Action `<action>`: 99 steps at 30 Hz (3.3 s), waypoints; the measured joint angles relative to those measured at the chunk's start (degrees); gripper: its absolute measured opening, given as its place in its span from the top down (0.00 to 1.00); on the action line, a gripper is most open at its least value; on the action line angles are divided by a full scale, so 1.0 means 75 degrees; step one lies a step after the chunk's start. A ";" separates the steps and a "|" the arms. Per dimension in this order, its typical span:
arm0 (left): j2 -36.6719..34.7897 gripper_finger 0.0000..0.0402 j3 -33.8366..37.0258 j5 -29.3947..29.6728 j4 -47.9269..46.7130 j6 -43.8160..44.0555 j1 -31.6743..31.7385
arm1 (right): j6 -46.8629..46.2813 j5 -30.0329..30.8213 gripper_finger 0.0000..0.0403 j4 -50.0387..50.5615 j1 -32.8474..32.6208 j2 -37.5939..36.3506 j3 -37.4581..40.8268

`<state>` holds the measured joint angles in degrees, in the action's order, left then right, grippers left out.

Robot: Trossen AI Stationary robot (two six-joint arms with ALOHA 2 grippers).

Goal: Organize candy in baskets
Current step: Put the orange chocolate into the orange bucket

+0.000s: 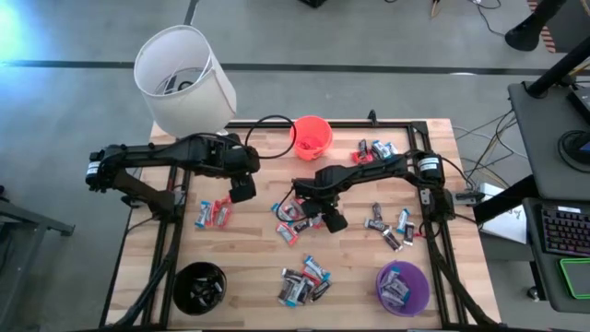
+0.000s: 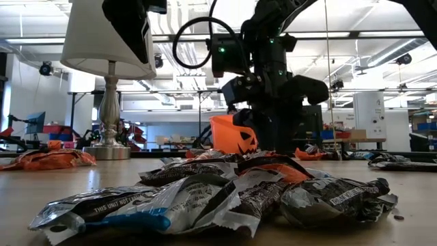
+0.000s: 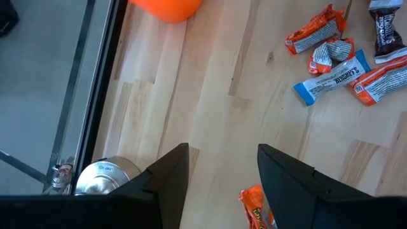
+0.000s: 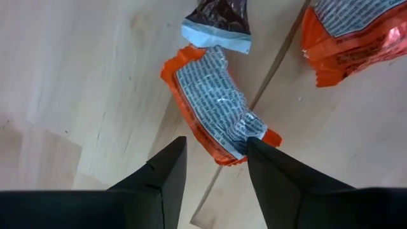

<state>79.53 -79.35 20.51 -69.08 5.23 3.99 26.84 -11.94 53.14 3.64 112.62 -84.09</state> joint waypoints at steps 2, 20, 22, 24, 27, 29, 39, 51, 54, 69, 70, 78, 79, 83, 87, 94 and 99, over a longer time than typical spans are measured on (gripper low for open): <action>0.0000 0.58 0.0000 0.0000 0.0000 0.0000 0.0000 | -0.0064 0.0000 0.65 -0.0064 0.0003 0.0000 0.0000; 0.0000 0.58 0.0000 0.0000 0.0006 0.0000 0.0000 | -0.0181 0.0000 0.96 -0.0140 0.0003 0.0000 0.0000; 0.0000 0.58 0.0000 -0.0003 0.0006 0.0003 0.0000 | -0.0187 0.0000 0.97 -0.0065 0.0003 0.0000 0.0000; 0.0000 0.58 0.0000 0.0000 0.0006 0.0002 0.0000 | -0.0234 0.0000 0.98 0.0000 0.0003 0.0000 0.0000; 0.0000 0.58 0.0000 0.0000 0.0006 0.0001 0.0000 | -0.0309 0.0000 0.98 0.0162 0.0003 -0.0015 0.0000; 0.0000 0.58 0.0000 0.0000 0.0006 0.0000 0.0000 | -0.0378 0.0002 0.98 0.0227 0.0003 -0.0082 0.0000; 0.0000 0.58 0.0000 -0.0003 0.0000 0.0000 0.0000 | -0.0791 0.0197 0.98 0.0606 0.0042 -0.1142 0.0000; 0.0000 0.58 0.0000 -0.0003 -0.0017 0.0203 -0.0003 | -0.1002 0.0606 0.98 0.0591 0.0922 -0.2477 0.0000; 0.0000 0.58 0.0000 -0.0006 -0.0017 0.0354 -0.0002 | -0.0902 0.0609 0.98 0.0544 0.1276 -0.2736 0.0000; 0.0000 0.58 0.0000 -0.0006 -0.0053 0.1436 -0.0003 | -0.0536 0.0599 0.98 -0.0775 0.3006 -0.3057 0.0000; 0.0000 0.58 0.0000 -0.0006 -0.0055 0.1437 -0.0003 | -0.0578 0.0597 0.98 -0.0979 0.3074 -0.3057 0.0000; 0.0000 0.58 0.0000 -0.0006 -0.0050 0.1437 -0.0003 | -0.0781 0.0591 0.98 -0.1982 0.3390 -0.3026 0.0000; 0.0000 0.58 0.0000 -0.0006 -0.0050 0.1437 -0.0003 | -0.0827 0.0592 0.98 -0.2058 0.3418 -0.2997 0.0000; 0.0017 0.58 0.0000 -0.0006 -0.0044 0.1438 -0.0003 | -0.1042 0.0597 0.98 -0.2474 0.3490 -0.2732 0.0000; 0.0139 0.58 0.0000 0.0093 -0.0015 0.1529 -0.0003 | -0.1403 0.0600 0.98 -0.2744 0.3612 -0.2404 0.0000; 0.0575 0.58 0.0044 0.1185 -0.0058 0.1578 -0.0002 | -0.1715 0.0976 0.98 -0.2860 0.3707 -0.2186 0.0000; 0.0942 0.58 0.0050 0.1370 -0.0058 0.1577 0.0020 | -0.2242 0.1003 0.96 -0.2958 0.3785 -0.2177 0.0000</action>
<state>86.59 -78.98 30.79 -69.52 17.06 4.14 10.02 -4.43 30.95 32.03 96.29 -84.09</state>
